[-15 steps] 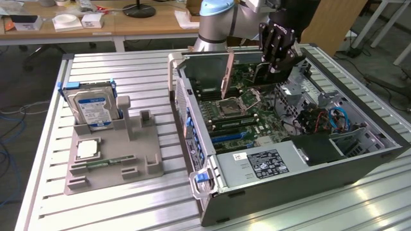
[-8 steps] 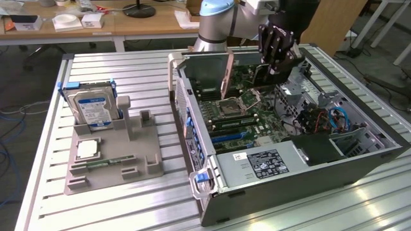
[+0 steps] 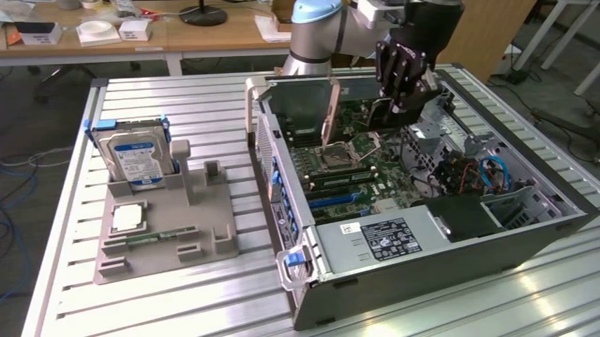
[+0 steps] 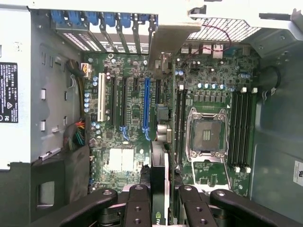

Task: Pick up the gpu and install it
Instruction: 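Insert the gpu into the slot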

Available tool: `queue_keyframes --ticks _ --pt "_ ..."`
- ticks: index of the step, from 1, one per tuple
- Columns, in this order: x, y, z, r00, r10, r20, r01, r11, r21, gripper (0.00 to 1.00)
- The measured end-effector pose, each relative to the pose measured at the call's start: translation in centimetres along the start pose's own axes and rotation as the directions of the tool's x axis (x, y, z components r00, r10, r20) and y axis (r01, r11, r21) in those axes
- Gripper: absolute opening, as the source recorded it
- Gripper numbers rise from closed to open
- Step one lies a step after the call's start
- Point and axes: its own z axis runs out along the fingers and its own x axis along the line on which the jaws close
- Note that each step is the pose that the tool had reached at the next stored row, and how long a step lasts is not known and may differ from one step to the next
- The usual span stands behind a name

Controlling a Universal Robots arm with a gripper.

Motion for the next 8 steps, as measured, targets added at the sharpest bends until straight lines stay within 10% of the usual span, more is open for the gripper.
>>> queue_keyframes --ticks 8 --pt "0.01 0.00 0.88 1.0000 0.000 0.0000 0.000 1.0000 0.0000 0.27"
